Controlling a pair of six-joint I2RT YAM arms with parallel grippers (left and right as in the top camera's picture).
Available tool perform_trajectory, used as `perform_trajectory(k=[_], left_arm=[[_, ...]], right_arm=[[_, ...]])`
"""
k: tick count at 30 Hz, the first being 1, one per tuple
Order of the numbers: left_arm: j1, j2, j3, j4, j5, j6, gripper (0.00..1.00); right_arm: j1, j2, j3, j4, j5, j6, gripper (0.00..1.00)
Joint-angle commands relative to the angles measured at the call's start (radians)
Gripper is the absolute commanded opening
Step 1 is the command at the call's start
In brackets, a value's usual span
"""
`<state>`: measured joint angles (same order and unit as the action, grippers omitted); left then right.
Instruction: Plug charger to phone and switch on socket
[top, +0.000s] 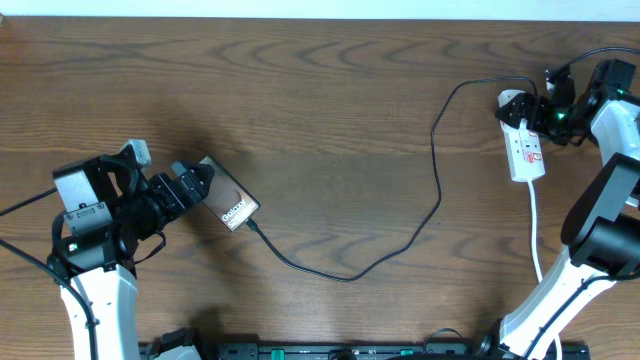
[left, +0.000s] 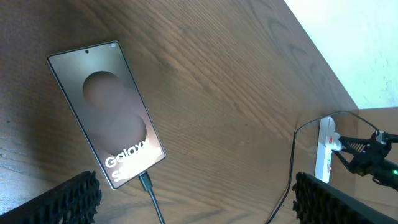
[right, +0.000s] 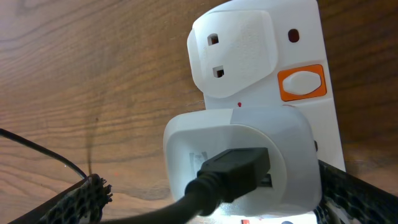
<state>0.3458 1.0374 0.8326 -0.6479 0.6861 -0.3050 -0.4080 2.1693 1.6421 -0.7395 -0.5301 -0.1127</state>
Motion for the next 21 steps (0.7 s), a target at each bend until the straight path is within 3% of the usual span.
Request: perform_trajectory(k=[1,21], left_arm=[[0.002,0.002,-0.008,-0.003,0.009,0.025,0.98],[0.002,0.002,-0.008,-0.011,0.009,0.025,0.98]], right_arm=[[0.041,0.037,-0.002,-0.031,-0.074,0.023,0.99],[0.021,0.036,0.147,-0.172,-0.018,-0.001,0.99]])
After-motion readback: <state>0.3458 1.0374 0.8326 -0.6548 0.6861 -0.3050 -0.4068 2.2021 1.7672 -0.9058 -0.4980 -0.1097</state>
